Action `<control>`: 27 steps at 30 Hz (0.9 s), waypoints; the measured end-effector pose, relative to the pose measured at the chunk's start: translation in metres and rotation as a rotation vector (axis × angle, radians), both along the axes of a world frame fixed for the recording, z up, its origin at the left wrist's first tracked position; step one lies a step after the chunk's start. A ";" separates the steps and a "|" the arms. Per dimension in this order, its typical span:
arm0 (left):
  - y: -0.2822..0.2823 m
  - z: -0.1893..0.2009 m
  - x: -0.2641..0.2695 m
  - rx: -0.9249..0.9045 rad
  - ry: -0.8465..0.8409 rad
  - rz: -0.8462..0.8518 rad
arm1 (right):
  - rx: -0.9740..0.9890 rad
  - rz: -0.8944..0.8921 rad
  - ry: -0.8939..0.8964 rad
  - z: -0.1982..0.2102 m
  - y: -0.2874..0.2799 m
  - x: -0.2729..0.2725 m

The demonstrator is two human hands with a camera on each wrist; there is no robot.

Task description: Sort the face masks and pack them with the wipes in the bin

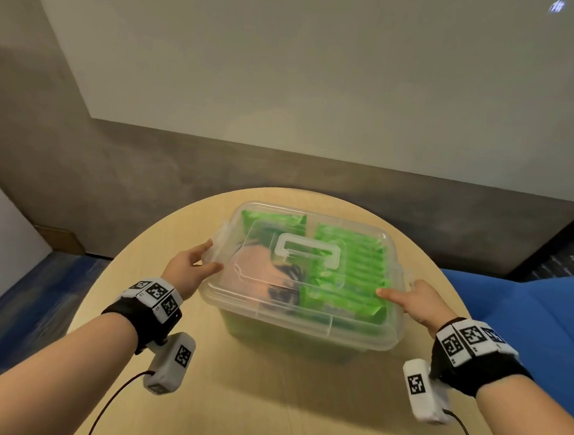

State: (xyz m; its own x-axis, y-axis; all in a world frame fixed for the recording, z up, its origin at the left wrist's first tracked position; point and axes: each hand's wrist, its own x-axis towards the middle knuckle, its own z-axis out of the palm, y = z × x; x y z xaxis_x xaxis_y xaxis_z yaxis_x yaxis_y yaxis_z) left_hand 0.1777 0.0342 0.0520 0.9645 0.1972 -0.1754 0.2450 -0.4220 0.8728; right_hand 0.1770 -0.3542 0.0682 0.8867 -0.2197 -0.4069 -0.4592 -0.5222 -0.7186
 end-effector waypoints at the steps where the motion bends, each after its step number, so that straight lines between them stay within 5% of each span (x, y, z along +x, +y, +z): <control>1: 0.000 0.000 0.000 0.006 0.000 -0.001 | -0.063 -0.005 -0.020 0.001 0.002 0.000; 14: -0.002 0.003 -0.004 0.070 -0.035 -0.003 | -0.351 0.003 0.000 0.023 0.038 -0.001; 27: 0.008 0.008 -0.013 0.072 -0.029 0.013 | -0.376 0.107 0.027 0.022 0.049 0.006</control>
